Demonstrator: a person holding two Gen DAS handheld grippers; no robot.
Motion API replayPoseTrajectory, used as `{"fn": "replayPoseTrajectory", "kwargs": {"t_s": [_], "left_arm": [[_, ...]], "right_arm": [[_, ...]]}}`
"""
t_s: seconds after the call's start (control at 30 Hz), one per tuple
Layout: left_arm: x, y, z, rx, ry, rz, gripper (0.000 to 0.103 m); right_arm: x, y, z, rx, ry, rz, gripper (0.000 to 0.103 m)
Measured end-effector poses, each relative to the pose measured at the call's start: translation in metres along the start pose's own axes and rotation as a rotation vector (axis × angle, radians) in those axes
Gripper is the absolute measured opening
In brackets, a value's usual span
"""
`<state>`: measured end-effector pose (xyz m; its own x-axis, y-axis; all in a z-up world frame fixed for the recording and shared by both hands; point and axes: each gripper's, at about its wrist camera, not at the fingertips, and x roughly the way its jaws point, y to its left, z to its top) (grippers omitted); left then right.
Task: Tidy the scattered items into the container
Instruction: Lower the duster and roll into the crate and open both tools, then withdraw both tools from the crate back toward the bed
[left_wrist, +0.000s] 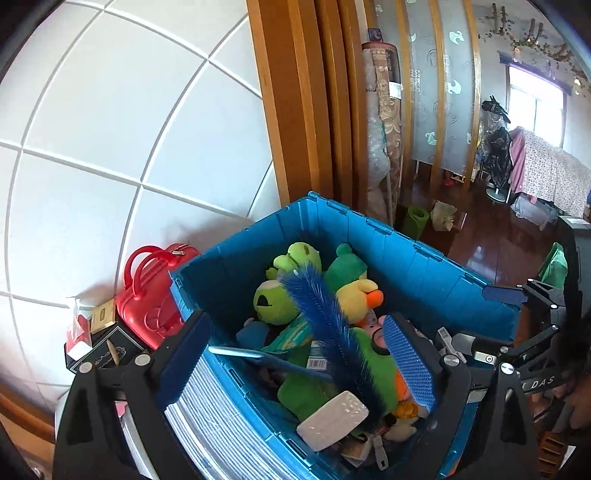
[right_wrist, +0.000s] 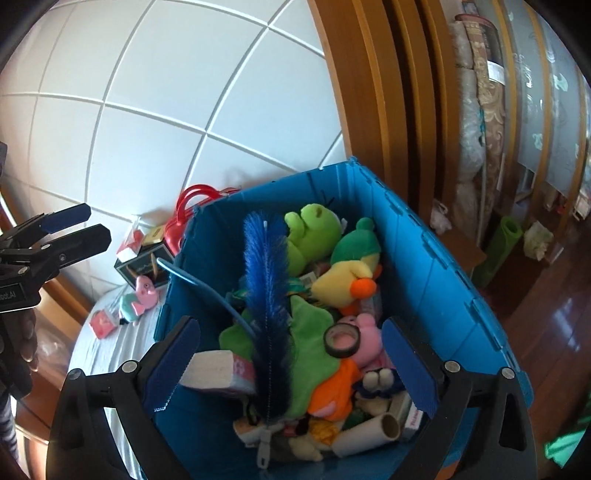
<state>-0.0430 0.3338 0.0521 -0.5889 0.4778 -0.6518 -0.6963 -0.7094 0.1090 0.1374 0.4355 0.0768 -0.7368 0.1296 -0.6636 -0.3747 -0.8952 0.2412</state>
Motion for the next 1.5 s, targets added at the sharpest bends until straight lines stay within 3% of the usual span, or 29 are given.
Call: {"fn": "replayPoseTrajectory", "kwargs": {"t_s": [0.33, 0.63, 1.13, 1.5], "left_arm": [[-0.017, 0.039, -0.031, -0.06, 0.017, 0.071, 0.095], [-0.043, 0.093, -0.078, -0.129, 0.043, 0.15, 0.095], [-0.093, 0.219, -0.194, -0.262, 0.106, 0.281, 0.095], [-0.102, 0.328, -0.287, -0.323, 0.16, 0.402, 0.095]], "right_arm": [[0.008, 0.035, 0.001, -0.042, 0.003, 0.057, 0.1], [0.02, 0.089, -0.003, -0.1, 0.019, 0.107, 0.1], [0.059, 0.228, -0.028, -0.211, 0.081, 0.179, 0.1], [0.121, 0.318, -0.057, -0.27, 0.152, 0.188, 0.1]]}}
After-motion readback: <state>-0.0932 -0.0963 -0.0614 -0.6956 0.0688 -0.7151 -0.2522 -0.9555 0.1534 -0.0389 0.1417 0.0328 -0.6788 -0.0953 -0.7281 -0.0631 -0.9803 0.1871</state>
